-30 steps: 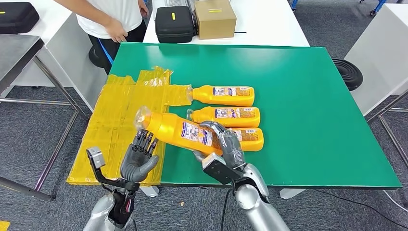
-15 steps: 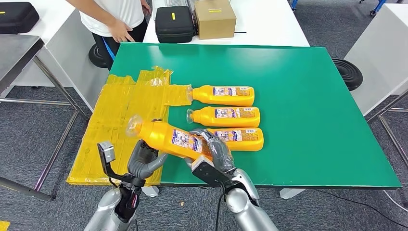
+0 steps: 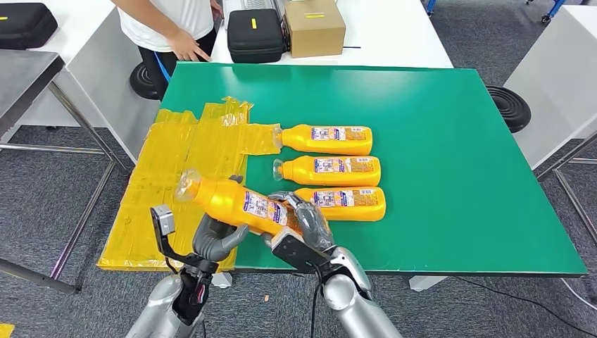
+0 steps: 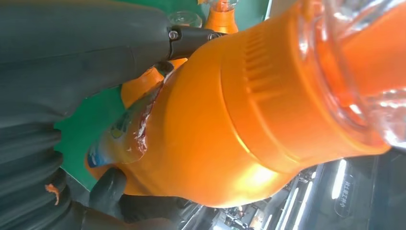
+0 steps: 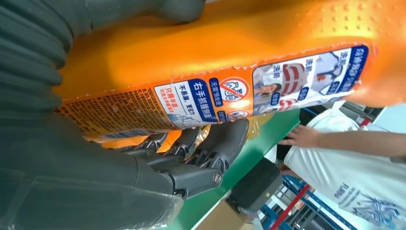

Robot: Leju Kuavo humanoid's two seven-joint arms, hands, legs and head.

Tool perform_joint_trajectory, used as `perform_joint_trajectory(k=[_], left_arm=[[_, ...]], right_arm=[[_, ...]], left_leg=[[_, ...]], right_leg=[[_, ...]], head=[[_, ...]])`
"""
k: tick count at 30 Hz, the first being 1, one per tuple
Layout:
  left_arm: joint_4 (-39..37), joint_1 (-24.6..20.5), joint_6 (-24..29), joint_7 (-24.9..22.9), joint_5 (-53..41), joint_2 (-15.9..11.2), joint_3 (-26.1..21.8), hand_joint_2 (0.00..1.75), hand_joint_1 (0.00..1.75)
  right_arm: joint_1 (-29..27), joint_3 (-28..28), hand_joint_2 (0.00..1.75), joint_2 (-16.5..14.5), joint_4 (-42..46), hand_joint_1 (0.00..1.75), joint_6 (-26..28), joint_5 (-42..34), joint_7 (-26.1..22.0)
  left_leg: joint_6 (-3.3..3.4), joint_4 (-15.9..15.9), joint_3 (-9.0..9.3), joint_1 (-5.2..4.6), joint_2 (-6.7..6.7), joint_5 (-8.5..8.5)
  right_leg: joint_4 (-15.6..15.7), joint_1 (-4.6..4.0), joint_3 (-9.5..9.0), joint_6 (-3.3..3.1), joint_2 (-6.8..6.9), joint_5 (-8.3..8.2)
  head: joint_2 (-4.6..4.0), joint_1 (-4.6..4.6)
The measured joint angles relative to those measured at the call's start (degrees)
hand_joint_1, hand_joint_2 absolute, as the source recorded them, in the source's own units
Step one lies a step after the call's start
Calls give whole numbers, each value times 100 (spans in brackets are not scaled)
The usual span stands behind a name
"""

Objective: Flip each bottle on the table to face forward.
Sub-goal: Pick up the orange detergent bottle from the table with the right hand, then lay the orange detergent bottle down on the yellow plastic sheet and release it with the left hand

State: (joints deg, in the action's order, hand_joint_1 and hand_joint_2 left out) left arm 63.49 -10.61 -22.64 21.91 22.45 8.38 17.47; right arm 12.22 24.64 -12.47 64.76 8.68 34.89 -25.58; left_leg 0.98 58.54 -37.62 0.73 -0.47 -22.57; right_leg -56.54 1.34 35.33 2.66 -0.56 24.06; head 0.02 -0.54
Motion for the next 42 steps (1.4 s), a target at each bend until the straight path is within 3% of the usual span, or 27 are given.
perform_joint_trajectory(k=[25,29,31,42], left_arm=[[-137,-54,330,65,693,54,-67,175,3],[-137,-44,237,127,760,54,-89,175,164],[-137,-33,156,182,785,51,-94,175,175],[-137,3,-178,416,756,-12,-102,175,175]], right_arm=[[379,461,175,-134,-874,175,-130,284,197],[419,472,175,-145,-939,175,-145,250,192],[432,475,175,-146,-953,175,-157,214,181],[453,481,175,-148,-970,175,-231,107,78]], left_leg=[[0,0,0,0,0,0],[0,0,0,0,0,1],[0,0,0,0,0,1],[0,0,1,0,0,1]], right_leg=[[0,0,0,0,0,0],[0,0,1,0,0,0],[0,0,1,0,0,0],[0,0,1,0,-1,0]], head=[[0,-1],[0,-1],[0,-1],[0,-1]])
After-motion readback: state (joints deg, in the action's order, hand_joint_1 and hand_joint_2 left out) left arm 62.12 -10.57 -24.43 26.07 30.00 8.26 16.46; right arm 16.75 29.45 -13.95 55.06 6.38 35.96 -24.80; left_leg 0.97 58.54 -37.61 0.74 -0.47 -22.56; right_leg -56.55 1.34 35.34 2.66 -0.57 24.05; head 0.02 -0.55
